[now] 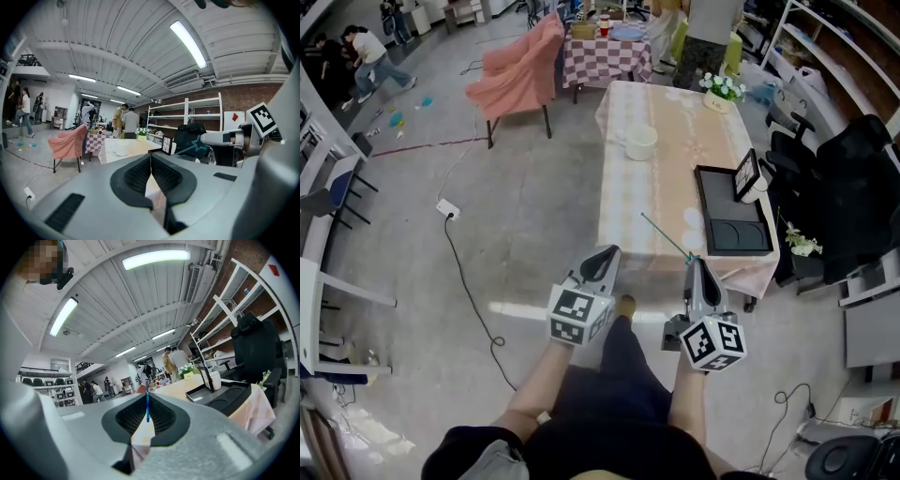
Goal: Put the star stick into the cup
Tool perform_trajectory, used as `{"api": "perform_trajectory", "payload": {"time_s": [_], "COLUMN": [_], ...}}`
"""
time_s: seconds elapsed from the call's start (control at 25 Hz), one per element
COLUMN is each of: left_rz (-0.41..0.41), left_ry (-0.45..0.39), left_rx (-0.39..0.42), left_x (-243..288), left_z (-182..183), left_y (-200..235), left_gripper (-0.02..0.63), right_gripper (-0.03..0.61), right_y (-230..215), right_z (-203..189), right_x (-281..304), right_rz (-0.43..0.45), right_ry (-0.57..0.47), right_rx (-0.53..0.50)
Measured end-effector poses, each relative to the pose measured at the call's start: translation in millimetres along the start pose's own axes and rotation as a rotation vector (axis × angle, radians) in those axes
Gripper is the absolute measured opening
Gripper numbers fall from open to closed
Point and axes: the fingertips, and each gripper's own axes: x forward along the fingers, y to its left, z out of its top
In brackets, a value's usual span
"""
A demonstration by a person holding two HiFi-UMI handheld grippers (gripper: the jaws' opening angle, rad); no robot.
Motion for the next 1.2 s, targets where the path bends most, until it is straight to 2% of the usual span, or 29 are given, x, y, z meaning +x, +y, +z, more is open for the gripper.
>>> {"api": "perform_trajectory", "payload": {"time_s": [0.72, 1.2], "left_rz": [0.018, 0.028], "left_ry": [0.014, 0.035], "left_rx": [-0.031, -0.048], "left_x": [101.3, 156.5], "left_z": [23.8, 28.1], "left_y": [43.4, 63.6], "left_gripper": [0.014, 0.012], "right_gripper": [0.017, 0.017], "right_y": [-39.2, -60.7], "right_z": [28.0, 40.8], "right_x": [107.7, 160.2], "right_rz": [0.028, 0.036], "right_ry": [0.026, 0.04], "right_rx": [0.027, -0.012]}}
